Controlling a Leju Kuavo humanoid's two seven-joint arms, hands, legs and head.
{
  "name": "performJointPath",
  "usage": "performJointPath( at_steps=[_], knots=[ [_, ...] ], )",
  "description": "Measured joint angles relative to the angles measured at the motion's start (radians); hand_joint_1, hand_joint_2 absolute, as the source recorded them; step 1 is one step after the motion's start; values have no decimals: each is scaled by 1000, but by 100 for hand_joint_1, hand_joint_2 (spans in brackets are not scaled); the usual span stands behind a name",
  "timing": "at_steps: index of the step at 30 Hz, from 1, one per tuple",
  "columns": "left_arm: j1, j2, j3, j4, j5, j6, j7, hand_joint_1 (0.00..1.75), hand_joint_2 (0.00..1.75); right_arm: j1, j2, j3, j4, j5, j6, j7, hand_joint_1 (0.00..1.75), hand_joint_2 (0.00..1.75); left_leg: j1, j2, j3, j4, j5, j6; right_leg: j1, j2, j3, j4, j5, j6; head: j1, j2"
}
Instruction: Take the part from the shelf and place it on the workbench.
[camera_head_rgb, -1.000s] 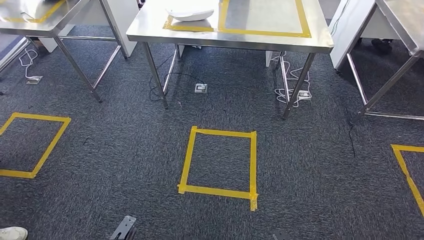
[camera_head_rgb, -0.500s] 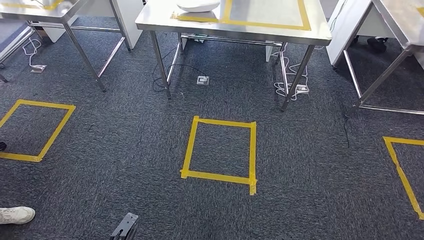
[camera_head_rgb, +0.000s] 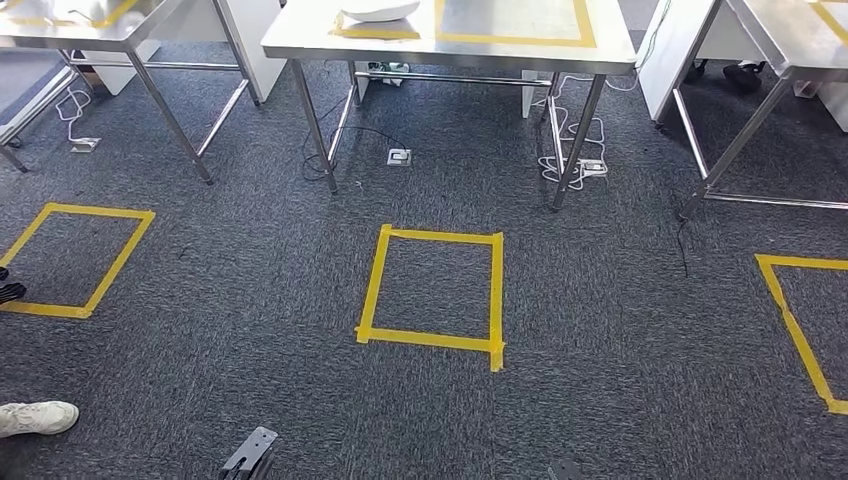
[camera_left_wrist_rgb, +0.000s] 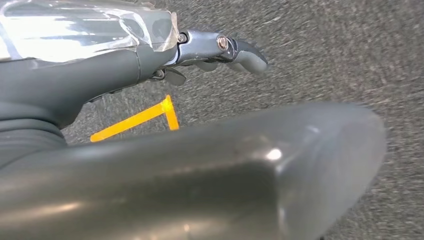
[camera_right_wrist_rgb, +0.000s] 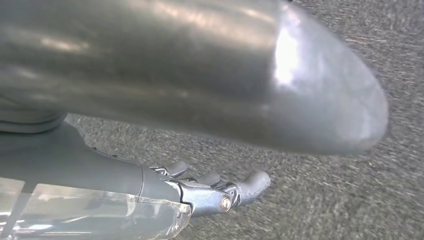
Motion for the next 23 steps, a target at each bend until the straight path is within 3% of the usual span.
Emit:
performJointPath(
  at_steps=[1,3,5,8,10,13,14,15,16,18,19,21,23],
  knots=[
    [0,1,0,0,-1,0,0,0,0,0,1,-1,0,-1,0,1,0,0,-1,-1,28,-30,19,5,3,1,-3,1,3,1,0,0],
    [-1,5,0,0,-3,4,1,0,0,-2,8,-3,1,-4,4,5,0,0,-5,-9,119,-162,63,27,6,2,-6,2,6,4,1,0],
    [-2,11,0,0,-10,7,3,0,0,-7,16,-7,2,-9,11,13,0,0,-11,-21,176,-257,78,45,5,5,-13,3,12,12,2,0],
    [-7,19,0,1,-31,8,10,0,0,-12,25,-19,4,-18,12,20,0,0,-17,-17,186,-292,81,52,1,12,-22,2,20,28,-1,0],
    [-18,19,0,1,-44,6,12,0,0,-12,32,-30,4,-26,-3,19,0,0,-13,-4,194,-322,90,59,2,12,-45,36,2,30,1,0],
    [-26,18,0,1,-56,4,14,0,0,-10,41,-43,5,-31,-20,17,0,0,-11,17,193,-334,96,63,-3,11,-143,225,-74,29,3,0],
    [-27,17,0,1,-59,4,14,0,0,-7,42,-46,5,-31,-18,18,0,0,-11,24,191,-333,97,62,-6,11,-171,280,-87,35,3,0],
    [-27,16,0,1,-61,4,15,0,0,-4,42,-48,6,-31,-14,18,0,0,-10,32,190,-331,97,61,-9,10,-183,299,-86,45,3,0],
    [-29,15,0,1,-63,3,18,0,0,-2,41,-49,7,-32,-9,18,0,0,-9,39,189,-328,96,60,-12,7,-173,276,-67,58,3,0],
    [-33,12,0,1,-64,-1,29,0,0,-2,39,-53,10,-33,-8,18,0,0,-7,54,187,-315,90,51,-19,-25,-109,138,-7,82,4,0],
    [-35,12,0,1,-63,-5,36,0,0,-3,40,-55,10,-33,-12,18,0,0,-8,62,184,-306,85,43,-20,-39,-81,75,16,84,4,0],
    [-36,13,0,1,-62,-10,45,0,0,-5,45,-59,11,-34,-21,18,0,0,-10,76,179,-292,78,29,-15,-48,-62,24,31,66,2,0],
    [-35,13,0,1,-60,-12,47,0,0,-4,48,-61,12,-34,-25,18,0,0,-8,86,178,-290,79,23,-11,-30,-66,27,35,48,0,0]
  ],
)
